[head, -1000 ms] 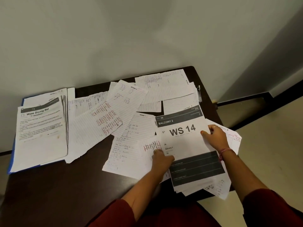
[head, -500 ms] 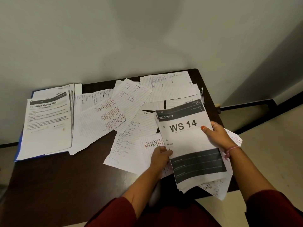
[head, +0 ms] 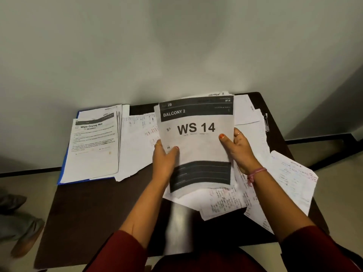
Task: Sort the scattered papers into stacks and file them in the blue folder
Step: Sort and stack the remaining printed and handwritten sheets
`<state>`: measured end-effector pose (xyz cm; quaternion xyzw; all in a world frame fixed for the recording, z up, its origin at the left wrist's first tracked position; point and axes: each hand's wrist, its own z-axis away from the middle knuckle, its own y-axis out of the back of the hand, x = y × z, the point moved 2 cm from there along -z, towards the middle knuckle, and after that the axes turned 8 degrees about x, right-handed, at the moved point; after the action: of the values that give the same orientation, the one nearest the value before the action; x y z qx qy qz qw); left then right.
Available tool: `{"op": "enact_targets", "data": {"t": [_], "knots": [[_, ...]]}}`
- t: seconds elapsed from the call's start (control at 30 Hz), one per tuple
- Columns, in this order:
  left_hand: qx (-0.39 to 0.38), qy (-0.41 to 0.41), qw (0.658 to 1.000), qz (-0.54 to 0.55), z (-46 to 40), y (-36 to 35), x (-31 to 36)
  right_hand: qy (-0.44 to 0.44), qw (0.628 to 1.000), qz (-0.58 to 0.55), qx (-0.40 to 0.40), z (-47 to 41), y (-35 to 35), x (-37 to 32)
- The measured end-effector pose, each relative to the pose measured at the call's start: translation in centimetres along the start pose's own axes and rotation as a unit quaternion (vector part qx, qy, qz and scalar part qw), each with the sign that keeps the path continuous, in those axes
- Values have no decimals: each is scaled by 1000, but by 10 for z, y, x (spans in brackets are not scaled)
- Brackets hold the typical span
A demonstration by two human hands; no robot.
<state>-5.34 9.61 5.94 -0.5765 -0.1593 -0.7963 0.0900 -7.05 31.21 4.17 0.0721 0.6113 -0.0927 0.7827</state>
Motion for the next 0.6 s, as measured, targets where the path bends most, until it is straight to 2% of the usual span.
{"op": "enact_targets", "data": {"t": [0.17,0.27,0.6], "knots": [[39,-116,992,15,-9,44,28,64,998,-14,0,13,-54,-25],[66,-154,986,15,-13,65,36,89,996,-10,16,19,-77,-31],[113,-94,987,65,-26,113,1,74,996,46,26,30,-118,-1]]}}
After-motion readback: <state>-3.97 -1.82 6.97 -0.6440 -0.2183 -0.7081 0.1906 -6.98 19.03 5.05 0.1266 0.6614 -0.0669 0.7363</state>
